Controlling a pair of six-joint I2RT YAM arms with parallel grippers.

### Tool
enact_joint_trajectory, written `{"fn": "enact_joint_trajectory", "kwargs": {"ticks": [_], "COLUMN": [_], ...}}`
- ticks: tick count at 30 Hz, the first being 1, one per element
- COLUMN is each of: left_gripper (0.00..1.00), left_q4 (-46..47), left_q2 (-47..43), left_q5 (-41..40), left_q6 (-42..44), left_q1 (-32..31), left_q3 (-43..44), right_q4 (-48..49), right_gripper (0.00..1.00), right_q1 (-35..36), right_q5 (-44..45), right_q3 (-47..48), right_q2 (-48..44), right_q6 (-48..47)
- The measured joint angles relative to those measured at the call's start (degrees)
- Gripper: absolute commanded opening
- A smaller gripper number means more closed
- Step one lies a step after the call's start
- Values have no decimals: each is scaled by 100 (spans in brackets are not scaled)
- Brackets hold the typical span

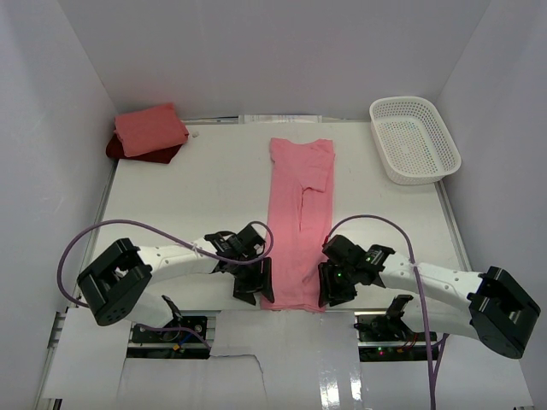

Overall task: Fold and stack the t-shirts
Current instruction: Grab the bottom of the folded rectangular tshirt with both arms

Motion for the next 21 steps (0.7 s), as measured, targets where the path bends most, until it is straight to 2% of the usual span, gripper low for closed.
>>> {"fn": "enact_joint_trajectory", "kwargs": {"ticks": [4, 8, 11, 14, 15, 16, 17, 21], "left_gripper": [63, 47, 34, 22, 18, 7, 1, 0], "left_q4": [278, 623, 774, 861, 874, 892, 909, 916], "left_q2": [46, 63, 111, 138, 155, 177, 192, 190], "left_q5": [144, 339, 393, 391, 393, 400, 413, 433], "left_q6": [-142, -313, -382, -407, -417, -409, -428, -407], "left_q1": [-68, -85, -109, -114, -114, -116, -116, -120], "left_q3": [-109, -321, -407, -468, -472, -474, -474, -448], "right_q4": [210, 387, 448, 503, 522, 531, 535, 496], "right_gripper": [43, 36, 26, 8, 8, 8, 8, 8], "right_q1": [31, 39, 39, 39, 37, 39, 39, 39], "right_q5": [-96, -170, -188, -186, -190, -190, -190, -181], "right_q3": [-61, -127, -153, -195, -214, -223, -223, -223], "right_q2": [2, 4, 28, 50, 48, 48, 46, -37], "right_q6": [85, 157, 181, 188, 197, 214, 216, 216]}}
